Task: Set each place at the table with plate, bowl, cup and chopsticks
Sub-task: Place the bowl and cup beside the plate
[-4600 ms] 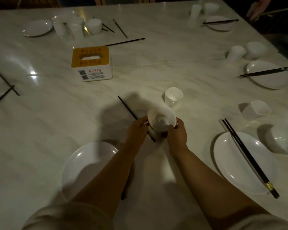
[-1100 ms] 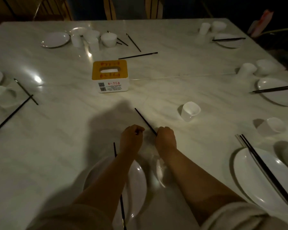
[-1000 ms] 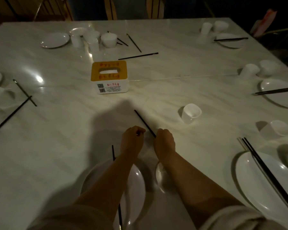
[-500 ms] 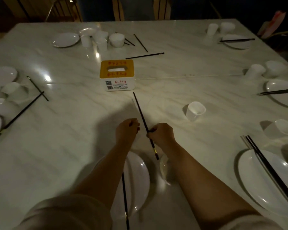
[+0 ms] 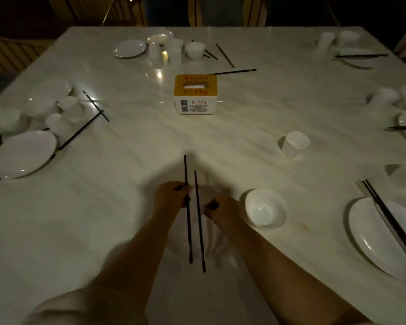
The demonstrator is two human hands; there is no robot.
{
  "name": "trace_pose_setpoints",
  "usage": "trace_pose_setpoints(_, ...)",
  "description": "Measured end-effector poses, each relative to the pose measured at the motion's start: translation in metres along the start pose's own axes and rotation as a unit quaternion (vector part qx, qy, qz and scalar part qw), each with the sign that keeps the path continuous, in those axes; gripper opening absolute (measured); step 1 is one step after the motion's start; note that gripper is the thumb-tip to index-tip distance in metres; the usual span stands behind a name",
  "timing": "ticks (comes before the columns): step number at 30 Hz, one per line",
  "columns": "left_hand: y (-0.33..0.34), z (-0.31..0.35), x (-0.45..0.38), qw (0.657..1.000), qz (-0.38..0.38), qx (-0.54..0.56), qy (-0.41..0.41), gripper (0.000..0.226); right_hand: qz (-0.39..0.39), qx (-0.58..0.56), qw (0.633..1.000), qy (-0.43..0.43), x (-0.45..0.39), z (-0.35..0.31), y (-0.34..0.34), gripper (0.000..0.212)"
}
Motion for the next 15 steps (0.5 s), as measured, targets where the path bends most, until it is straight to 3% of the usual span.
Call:
trace_pose_setpoints(6, -0.005, -0.032, 0.008, 0.993, 0.007, -0.1, 0.058, 0.012, 0.006, -0.008, 1.0, -0.002, 0.021, 0.007, 0.009, 0.022)
trace_pose_setpoints(15, 0.006, -0.042, 0.0, 0.995, 0.013, -0.085, 0.053, 0.023, -0.035, -0.031, 0.998, 0.045, 0.026, 0.014, 0.024, 0.026)
Point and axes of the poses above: each hand's wrist, its own x-axis away from the middle knuckle, its own y-axis out of the palm, z = x × y, the point moved 6 cm from there along -x, towards the middle knuckle, and after that the axes turned 15 degrees about z, right-handed, at the moved point
